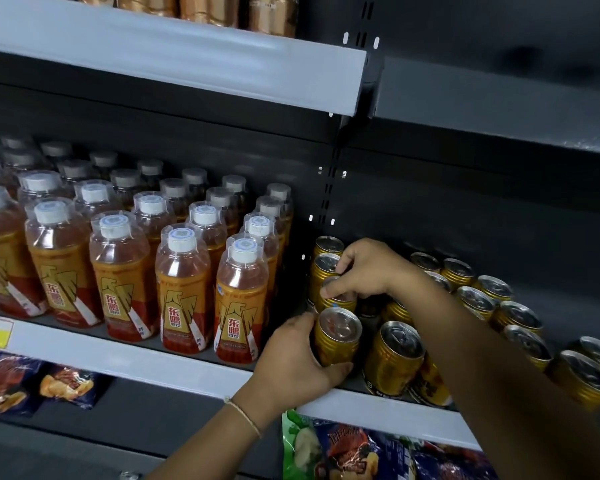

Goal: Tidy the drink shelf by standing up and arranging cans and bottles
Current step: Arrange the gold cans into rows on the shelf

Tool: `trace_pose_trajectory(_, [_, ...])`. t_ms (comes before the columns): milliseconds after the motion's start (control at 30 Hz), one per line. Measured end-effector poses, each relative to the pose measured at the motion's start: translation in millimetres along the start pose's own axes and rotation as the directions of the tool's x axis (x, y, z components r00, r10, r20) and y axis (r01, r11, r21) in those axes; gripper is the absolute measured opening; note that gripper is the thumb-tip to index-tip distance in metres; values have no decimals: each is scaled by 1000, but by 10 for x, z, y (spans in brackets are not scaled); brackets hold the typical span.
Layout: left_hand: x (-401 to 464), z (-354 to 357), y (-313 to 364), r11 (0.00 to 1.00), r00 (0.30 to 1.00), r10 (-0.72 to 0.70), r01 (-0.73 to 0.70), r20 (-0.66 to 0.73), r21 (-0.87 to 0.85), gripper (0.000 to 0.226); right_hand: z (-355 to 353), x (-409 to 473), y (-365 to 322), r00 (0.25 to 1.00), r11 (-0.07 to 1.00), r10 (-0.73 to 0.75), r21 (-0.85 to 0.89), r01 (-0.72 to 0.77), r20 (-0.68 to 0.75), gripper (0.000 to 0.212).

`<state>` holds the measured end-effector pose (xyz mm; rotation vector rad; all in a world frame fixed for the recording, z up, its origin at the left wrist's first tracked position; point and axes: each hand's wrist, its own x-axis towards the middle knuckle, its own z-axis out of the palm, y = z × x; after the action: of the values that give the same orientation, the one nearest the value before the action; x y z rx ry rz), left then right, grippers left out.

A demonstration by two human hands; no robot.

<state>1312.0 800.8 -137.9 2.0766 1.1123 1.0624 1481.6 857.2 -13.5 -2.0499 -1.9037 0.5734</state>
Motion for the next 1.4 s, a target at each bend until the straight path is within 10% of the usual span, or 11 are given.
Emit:
trace_pose_trajectory(1033, [-306, -153, -54, 970, 991, 11, -43, -135, -238, 62, 202, 47, 21, 980, 981, -32, -196, -7, -194, 62])
trace_pose_trajectory(1400, [-269, -116, -98, 982, 990, -75, 52, -118, -181, 68, 131, -34, 121, 992, 999, -18, 53, 12, 125, 57])
